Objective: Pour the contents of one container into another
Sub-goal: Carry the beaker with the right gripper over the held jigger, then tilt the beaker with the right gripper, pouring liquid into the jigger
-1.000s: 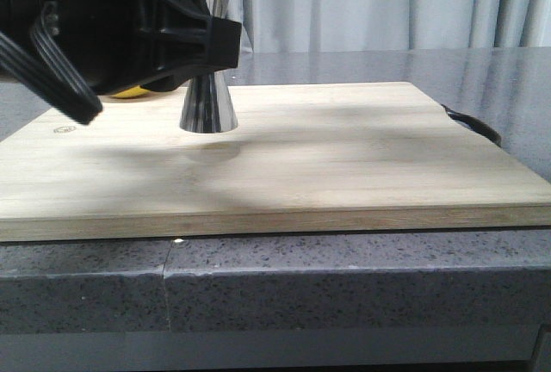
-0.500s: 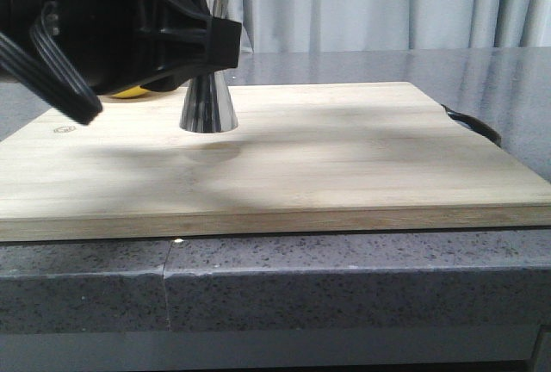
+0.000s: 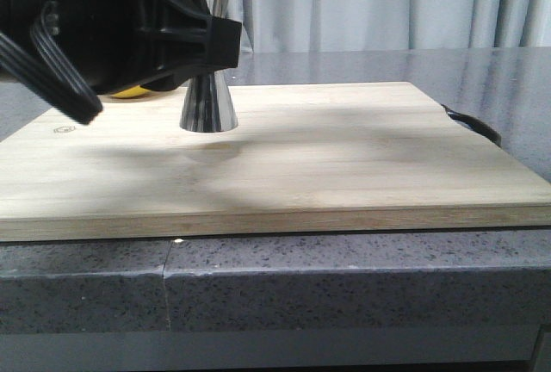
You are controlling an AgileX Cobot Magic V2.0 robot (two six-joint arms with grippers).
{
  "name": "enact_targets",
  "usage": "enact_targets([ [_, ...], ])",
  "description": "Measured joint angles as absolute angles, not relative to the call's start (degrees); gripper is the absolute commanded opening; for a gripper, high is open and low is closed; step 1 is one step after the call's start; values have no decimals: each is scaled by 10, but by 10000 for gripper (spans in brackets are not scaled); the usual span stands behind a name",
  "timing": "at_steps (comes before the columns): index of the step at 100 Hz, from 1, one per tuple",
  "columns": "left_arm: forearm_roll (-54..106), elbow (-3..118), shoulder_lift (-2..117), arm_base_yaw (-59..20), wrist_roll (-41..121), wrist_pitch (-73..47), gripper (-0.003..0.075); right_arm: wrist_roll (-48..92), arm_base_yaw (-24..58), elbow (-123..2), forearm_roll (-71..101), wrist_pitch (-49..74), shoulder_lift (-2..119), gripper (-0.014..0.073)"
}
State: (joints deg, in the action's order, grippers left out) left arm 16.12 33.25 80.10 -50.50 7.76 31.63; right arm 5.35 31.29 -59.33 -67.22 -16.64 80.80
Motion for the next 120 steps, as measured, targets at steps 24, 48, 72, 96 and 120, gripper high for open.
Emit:
enact_targets([
  [24, 161, 332, 801, -505, 78, 317, -12, 54, 313, -593, -712, -161, 808, 270],
  [48, 161, 332, 801, -505, 78, 321, -12, 54, 313, -593, -735, -161, 808, 270],
  [72, 161, 332, 801, -505, 78, 321, -12, 54, 313, -593, -750, -161, 808, 270],
  [96, 161, 332, 801, -505, 78, 321, -12, 54, 313, -593, -765, -161, 808, 270],
  [120, 161, 332, 801, -505, 78, 321, -12, 54, 313, -593, -770, -161, 808, 270],
])
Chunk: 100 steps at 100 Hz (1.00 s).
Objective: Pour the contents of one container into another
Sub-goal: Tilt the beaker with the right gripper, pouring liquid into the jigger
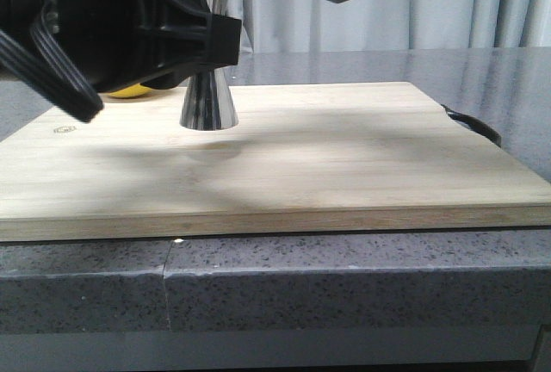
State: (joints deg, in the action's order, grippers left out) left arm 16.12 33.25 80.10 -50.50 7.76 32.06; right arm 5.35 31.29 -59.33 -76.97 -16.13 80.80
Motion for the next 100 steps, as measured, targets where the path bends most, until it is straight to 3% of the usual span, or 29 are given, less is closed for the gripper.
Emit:
enact_targets([
  [100, 161, 332, 801, -505, 78, 321, -12, 54, 313, -605, -794, -152, 808, 270],
])
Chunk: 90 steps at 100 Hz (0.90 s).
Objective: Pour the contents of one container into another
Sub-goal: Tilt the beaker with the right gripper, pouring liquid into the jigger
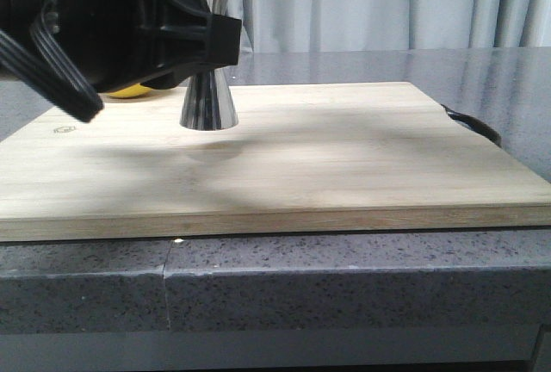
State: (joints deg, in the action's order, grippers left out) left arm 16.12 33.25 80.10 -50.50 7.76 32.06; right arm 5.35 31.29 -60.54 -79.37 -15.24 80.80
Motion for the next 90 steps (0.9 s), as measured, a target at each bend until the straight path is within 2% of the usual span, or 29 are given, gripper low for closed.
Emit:
enact_targets([
  [90, 161, 332, 801, -505, 78, 321, -12, 54, 313, -605, -849, -149, 808, 270],
])
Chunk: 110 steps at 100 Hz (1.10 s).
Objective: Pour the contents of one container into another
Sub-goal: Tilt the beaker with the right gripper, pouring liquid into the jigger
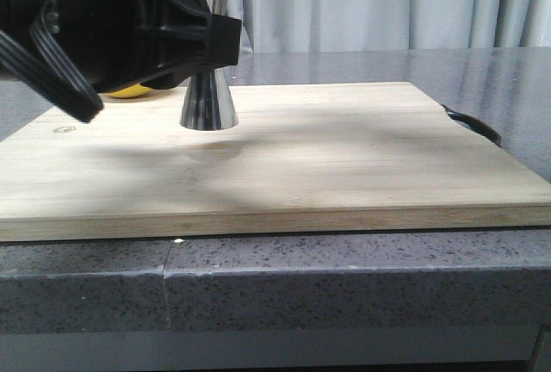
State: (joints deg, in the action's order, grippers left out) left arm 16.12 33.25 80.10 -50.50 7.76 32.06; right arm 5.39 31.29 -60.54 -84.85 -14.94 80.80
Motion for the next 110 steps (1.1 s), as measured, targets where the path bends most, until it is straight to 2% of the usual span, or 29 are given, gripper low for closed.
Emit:
enact_targets([
  [110, 161, 332, 801, -505, 78, 321, -12, 54, 313, -605, -867, -146, 808, 270],
])
